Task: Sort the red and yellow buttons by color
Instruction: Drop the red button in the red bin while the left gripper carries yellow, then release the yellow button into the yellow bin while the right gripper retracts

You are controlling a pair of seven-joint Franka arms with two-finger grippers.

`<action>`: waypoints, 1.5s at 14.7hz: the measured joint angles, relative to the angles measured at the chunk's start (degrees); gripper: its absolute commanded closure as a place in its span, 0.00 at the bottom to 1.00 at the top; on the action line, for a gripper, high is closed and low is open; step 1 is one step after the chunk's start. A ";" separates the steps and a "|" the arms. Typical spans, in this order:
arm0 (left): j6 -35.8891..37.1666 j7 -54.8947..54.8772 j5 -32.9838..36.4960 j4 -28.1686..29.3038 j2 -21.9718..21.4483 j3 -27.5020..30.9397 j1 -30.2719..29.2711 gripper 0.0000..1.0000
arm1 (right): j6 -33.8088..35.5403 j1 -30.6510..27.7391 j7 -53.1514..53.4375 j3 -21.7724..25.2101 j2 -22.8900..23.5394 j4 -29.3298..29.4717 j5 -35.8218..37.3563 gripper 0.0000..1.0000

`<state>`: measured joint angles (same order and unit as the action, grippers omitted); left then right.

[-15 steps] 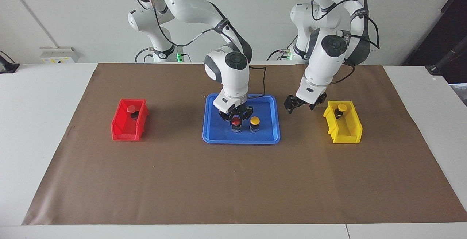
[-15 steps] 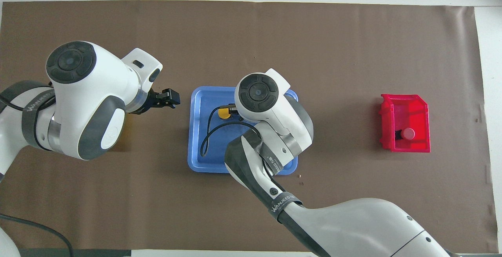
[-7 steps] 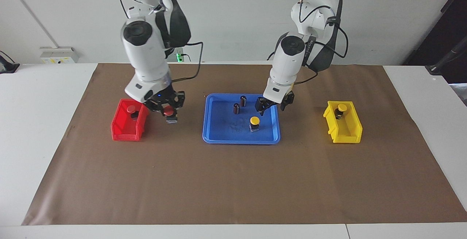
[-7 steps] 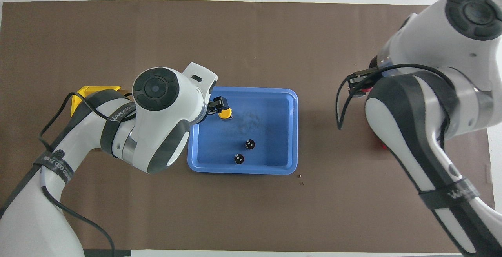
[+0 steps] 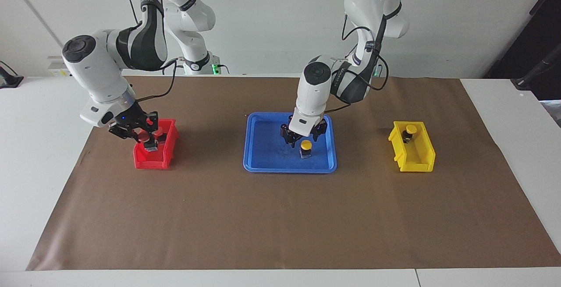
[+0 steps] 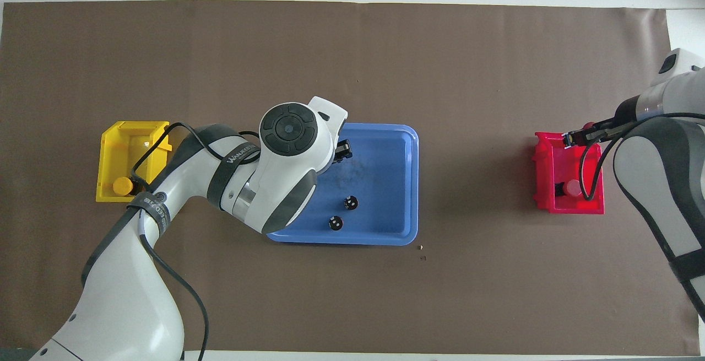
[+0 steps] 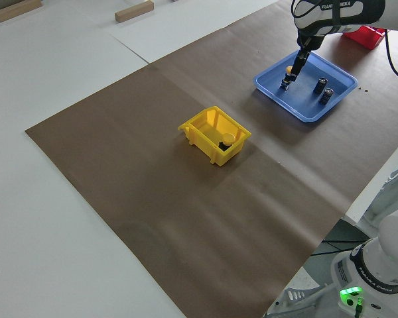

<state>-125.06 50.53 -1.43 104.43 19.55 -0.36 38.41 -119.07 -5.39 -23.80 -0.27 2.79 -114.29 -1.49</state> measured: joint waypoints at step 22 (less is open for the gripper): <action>14.31 -53.58 0.11 5.03 -14.92 1.79 -38.82 0.98 | -13.68 -2.50 -0.34 -0.55 -0.43 -13.50 0.00 0.30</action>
<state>-110.75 -3.05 -1.32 109.46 4.63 1.42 -0.41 -132.76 -7.89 -24.15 -0.82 2.36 -127.79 -1.49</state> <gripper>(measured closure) 0.586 0.308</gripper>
